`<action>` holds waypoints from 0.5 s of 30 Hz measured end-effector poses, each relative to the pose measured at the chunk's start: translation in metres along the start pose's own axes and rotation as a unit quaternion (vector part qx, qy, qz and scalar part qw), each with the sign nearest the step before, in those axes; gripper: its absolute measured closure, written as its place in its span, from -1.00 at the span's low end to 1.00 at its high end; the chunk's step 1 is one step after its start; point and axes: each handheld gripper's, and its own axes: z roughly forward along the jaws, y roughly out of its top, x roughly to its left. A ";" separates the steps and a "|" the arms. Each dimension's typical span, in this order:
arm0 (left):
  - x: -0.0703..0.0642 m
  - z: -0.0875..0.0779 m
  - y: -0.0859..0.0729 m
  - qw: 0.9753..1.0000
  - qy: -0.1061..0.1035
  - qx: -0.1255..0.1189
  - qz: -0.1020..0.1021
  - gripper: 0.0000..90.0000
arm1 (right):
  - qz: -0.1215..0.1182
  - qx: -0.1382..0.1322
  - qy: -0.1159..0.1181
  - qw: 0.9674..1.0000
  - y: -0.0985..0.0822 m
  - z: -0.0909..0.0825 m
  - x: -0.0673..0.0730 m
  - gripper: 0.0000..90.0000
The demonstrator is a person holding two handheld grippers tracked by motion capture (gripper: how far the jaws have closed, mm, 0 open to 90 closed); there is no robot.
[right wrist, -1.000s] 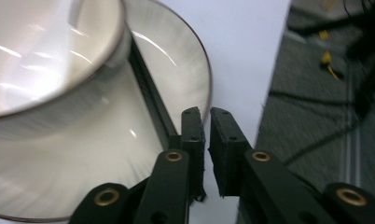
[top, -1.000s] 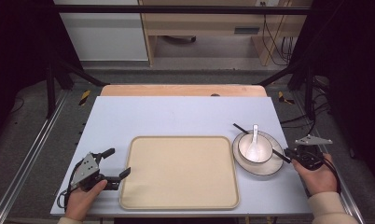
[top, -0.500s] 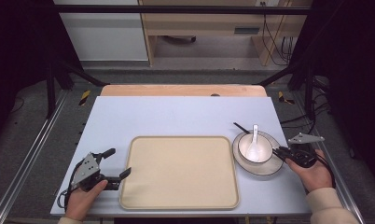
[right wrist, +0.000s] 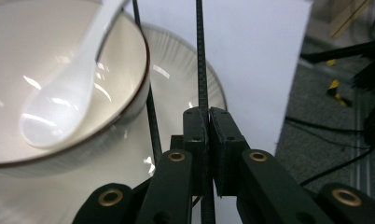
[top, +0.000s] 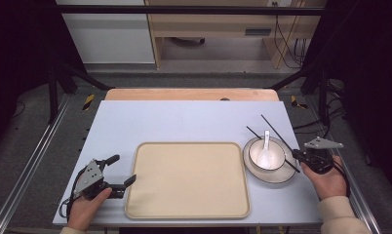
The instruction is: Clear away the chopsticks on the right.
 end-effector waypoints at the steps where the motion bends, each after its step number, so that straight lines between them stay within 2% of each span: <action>1: 0.000 0.000 0.000 1.000 0.001 -0.002 -0.002 -0.84 | 0.005 -0.016 -0.011 1.000 0.003 -0.009 0.002 0.90; 2: 0.000 0.000 0.000 1.000 0.002 -0.001 -0.001 -0.84 | 0.014 -0.032 -0.018 0.999 0.005 -0.017 0.005 0.90; 5: 0.001 0.000 -0.001 1.000 0.003 0.000 -0.001 -0.84 | 0.018 -0.073 -0.031 0.997 0.013 -0.041 0.019 0.90; 8: 0.001 0.000 0.000 1.000 0.004 -0.001 -0.001 -0.84 | 0.007 -0.099 -0.026 0.995 0.021 -0.058 0.041 0.90; 9: 0.001 0.000 0.000 1.000 0.004 -0.002 -0.003 -0.84 | -0.003 -0.106 -0.021 0.994 0.025 -0.063 0.052 0.90; 10: 0.001 0.000 0.000 1.000 0.004 -0.002 -0.003 -0.84 | -0.003 -0.106 -0.021 0.994 0.025 -0.063 0.052 0.90; 11: 0.001 -0.001 0.000 1.000 0.006 -0.004 -0.003 -0.84 | -0.014 -0.110 -0.008 0.994 0.030 -0.068 0.070 0.90; 15: 0.001 -0.001 0.000 1.000 0.006 -0.006 -0.005 -0.84 | -0.030 -0.107 0.026 0.993 0.034 -0.064 0.106 0.90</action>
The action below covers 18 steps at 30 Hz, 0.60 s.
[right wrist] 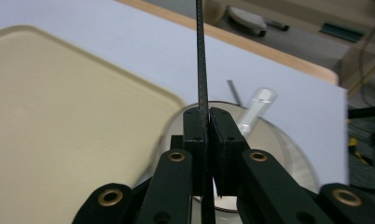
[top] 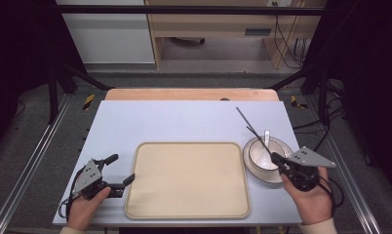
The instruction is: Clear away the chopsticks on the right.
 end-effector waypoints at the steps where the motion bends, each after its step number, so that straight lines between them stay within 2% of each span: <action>1: 0.000 0.000 0.000 1.000 0.000 0.000 0.000 -0.84 | -0.001 0.002 0.006 1.000 0.000 0.003 0.006 0.90; 2: 0.000 0.000 0.000 1.000 0.001 -0.001 0.000 -0.84 | -0.007 0.009 0.013 1.000 0.000 0.008 0.016 0.90; 3: 0.000 0.000 0.000 1.000 0.001 -0.001 0.000 -0.84 | -0.007 0.009 0.013 1.000 0.000 0.008 0.016 0.90; 4: 0.000 -0.001 0.000 1.000 0.001 -0.001 -0.001 -0.84 | -0.008 0.015 0.028 0.999 -0.001 0.016 0.030 0.90; 9: 0.002 -0.002 0.000 1.000 0.005 -0.004 -0.005 -0.84 | -0.003 0.023 0.058 0.998 -0.007 0.035 0.058 0.90; 11: 0.002 -0.002 0.000 1.000 0.005 -0.003 -0.005 -0.84 | -0.007 0.033 0.066 0.997 -0.011 0.042 0.066 0.90; 14: 0.002 -0.003 0.001 1.000 0.008 -0.007 -0.005 -0.84 | -0.001 0.055 0.080 0.995 -0.020 0.050 0.078 0.90; 18: 0.003 -0.006 0.001 1.000 0.012 -0.008 -0.007 -0.84 | -0.001 0.082 0.085 0.993 -0.025 0.057 0.085 0.90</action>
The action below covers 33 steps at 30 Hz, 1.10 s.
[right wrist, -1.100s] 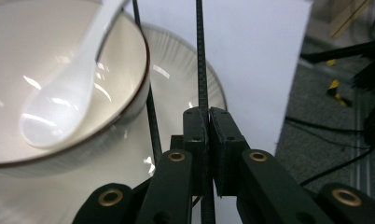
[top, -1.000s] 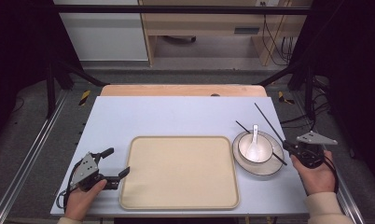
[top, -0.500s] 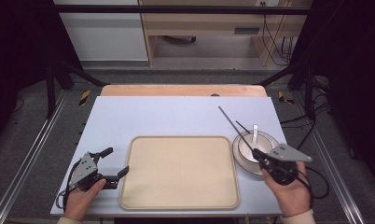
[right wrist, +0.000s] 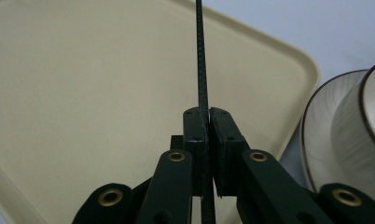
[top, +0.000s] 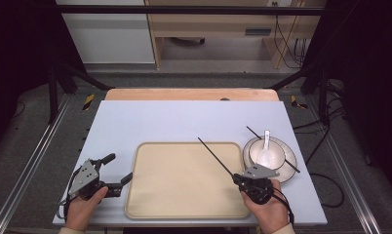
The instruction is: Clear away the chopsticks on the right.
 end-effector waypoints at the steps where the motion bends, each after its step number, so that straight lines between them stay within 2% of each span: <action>1: 0.001 0.000 0.000 1.000 0.000 -0.002 -0.002 -0.84 | 0.003 0.005 -0.001 1.000 -0.001 0.002 0.001 0.90; 8: 0.001 0.001 0.001 1.000 0.000 -0.004 -0.004 -0.84 | 0.004 0.042 0.010 0.999 -0.007 0.012 0.006 0.90; 10: 0.000 0.002 0.001 1.000 -0.001 -0.005 -0.004 -0.84 | 0.007 0.044 0.011 0.999 -0.008 0.013 0.006 0.90; 11: 0.000 0.002 0.001 1.000 -0.003 -0.003 -0.004 -0.84 | 0.012 0.057 0.012 0.998 -0.010 0.017 0.008 0.90; 15: -0.001 0.003 0.002 1.000 -0.005 -0.004 -0.003 -0.84 | 0.016 0.068 0.011 0.997 -0.012 0.019 0.009 0.90; 21: -0.005 0.003 0.004 1.000 -0.010 -0.008 0.000 -0.84 | 0.010 0.077 0.015 0.997 -0.015 0.023 0.020 0.89; 24: -0.005 0.002 0.005 1.000 -0.012 -0.010 0.004 -0.84 | 0.021 0.066 0.016 0.997 -0.016 0.022 0.020 0.68; 27: -0.005 0.002 0.005 1.000 -0.012 -0.010 0.004 -0.84 | 0.017 0.051 0.015 0.998 -0.014 0.018 0.020 0.62; 28: -0.005 0.002 0.004 1.000 -0.012 -0.008 0.006 -0.84 | 0.012 0.031 0.013 0.999 -0.011 0.012 0.018 0.50; 31: -0.005 0.001 0.003 1.000 -0.011 -0.006 0.005 -0.84 | 0.010 0.015 0.011 1.000 -0.008 0.008 0.015 0.43; 32: -0.004 -0.001 0.002 1.000 -0.009 -0.004 0.005 -0.84 | 0.007 0.011 0.006 1.000 -0.006 0.006 0.013 0.38; 33: -0.003 -0.004 0.002 1.000 -0.005 -0.003 0.004 -0.84 | 0.005 -0.006 -0.003 1.000 0.000 -0.003 0.006 0.28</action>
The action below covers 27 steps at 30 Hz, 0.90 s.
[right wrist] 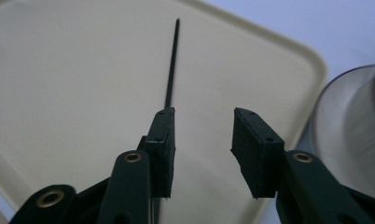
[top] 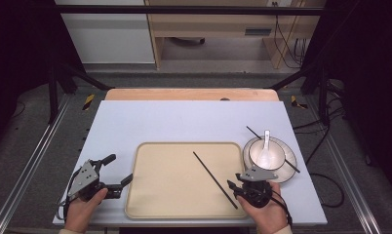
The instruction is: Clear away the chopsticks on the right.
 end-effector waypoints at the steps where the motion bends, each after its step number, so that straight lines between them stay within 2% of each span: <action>1: 0.000 -0.001 0.000 1.000 0.002 0.000 0.000 -0.84 | -0.003 -0.004 -0.003 1.000 0.002 -0.003 -0.002 0.24; 6: 0.001 -0.005 0.000 1.000 0.011 -0.001 -0.004 -0.84 | -0.020 -0.032 -0.036 0.999 0.017 -0.030 -0.027 -0.05; 8: 0.002 -0.003 0.001 1.000 0.010 -0.003 -0.002 -0.84 | -0.032 -0.033 -0.048 0.998 0.022 -0.045 -0.042 -0.13; 11: 0.001 0.001 0.002 1.000 0.008 -0.005 -0.002 -0.84 | -0.046 -0.044 -0.086 0.994 0.026 -0.069 -0.064 -0.32; 13: 0.001 0.004 0.002 1.000 0.004 -0.005 -0.001 -0.84 | -0.040 -0.045 -0.104 0.993 0.026 -0.083 -0.081 -0.47; 14: 0.001 0.006 0.001 1.000 0.002 -0.004 0.000 -0.84 | -0.038 -0.044 -0.109 0.992 0.025 -0.088 -0.088 -0.46; 15: 0.001 0.007 0.002 1.000 0.000 -0.002 0.000 -0.84 | -0.033 -0.045 -0.118 0.991 0.023 -0.096 -0.100 -0.39; 16: 0.001 0.007 0.002 1.000 0.000 -0.002 0.000 -0.84 | -0.033 -0.045 -0.118 0.991 0.023 -0.096 -0.100 -0.39; 17: 0.001 0.007 0.002 1.000 -0.001 -0.002 0.001 -0.84 | -0.027 -0.048 -0.122 0.991 0.021 -0.101 -0.109 -0.31; 18: 0.001 0.007 0.002 1.000 -0.001 -0.002 0.001 -0.84 | -0.021 -0.044 -0.126 0.991 0.015 -0.108 -0.128 -0.09; 20: 0.001 0.006 0.001 1.000 0.001 -0.002 0.000 -0.84 | -0.012 -0.031 -0.132 0.991 0.005 -0.109 -0.146 0.10; 21: 0.001 0.006 0.001 1.000 0.002 -0.001 0.000 -0.84 | -0.004 -0.029 -0.131 0.991 0.000 -0.107 -0.155 0.23; 23: 0.001 0.006 0.001 1.000 0.003 -0.002 0.000 -0.84 | 0.010 -0.015 -0.122 0.992 -0.011 -0.100 -0.170 0.34; 26: 0.001 0.006 0.000 1.000 0.003 0.003 0.001 -0.84 | 0.019 0.013 -0.093 0.995 -0.026 -0.082 -0.184 0.43; 27: 0.001 0.006 0.000 1.000 0.003 0.004 0.001 -0.84 | 0.015 0.021 -0.087 0.996 -0.031 -0.073 -0.187 0.45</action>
